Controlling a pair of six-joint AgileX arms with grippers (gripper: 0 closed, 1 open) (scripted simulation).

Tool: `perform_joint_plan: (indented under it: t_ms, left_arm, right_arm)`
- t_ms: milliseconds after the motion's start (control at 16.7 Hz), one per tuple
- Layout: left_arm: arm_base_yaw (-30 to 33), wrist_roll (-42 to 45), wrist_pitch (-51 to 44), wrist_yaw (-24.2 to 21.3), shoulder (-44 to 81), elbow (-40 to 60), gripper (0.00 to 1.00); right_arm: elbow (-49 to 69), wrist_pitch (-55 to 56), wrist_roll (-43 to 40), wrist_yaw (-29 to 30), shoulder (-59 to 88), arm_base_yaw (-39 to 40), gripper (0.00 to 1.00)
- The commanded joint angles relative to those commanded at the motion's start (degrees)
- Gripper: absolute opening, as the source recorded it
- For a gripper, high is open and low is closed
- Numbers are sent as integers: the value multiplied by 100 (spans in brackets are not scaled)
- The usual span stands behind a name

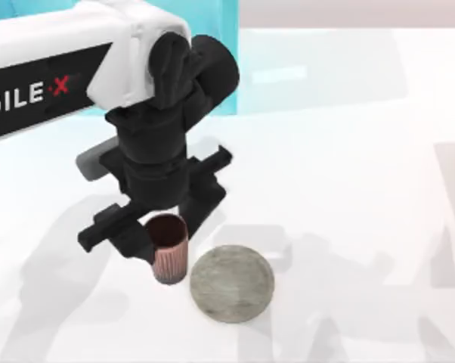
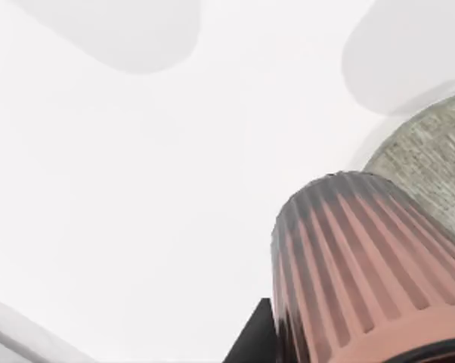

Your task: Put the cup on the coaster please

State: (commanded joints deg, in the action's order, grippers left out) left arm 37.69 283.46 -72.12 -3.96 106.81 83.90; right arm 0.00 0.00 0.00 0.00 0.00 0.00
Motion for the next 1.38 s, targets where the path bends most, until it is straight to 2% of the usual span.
perform_joint_plan:
  t_ms: [300, 540, 1080, 1380]
  left_arm:
    - [577, 2000, 185, 219, 375, 619, 0]
    - [835, 2941, 301, 365, 599, 937, 0]
    - [859, 3158, 340, 397, 633, 966, 0]
    - [894, 3192, 1173, 381, 851, 369, 0]
  right_arm:
    - [0, 0, 0, 0, 0, 0, 100]
    - [0, 0, 0, 0, 0, 0, 100]
    - [0, 0, 0, 0, 0, 0, 100]
    - [0, 0, 0, 0, 0, 0, 100]
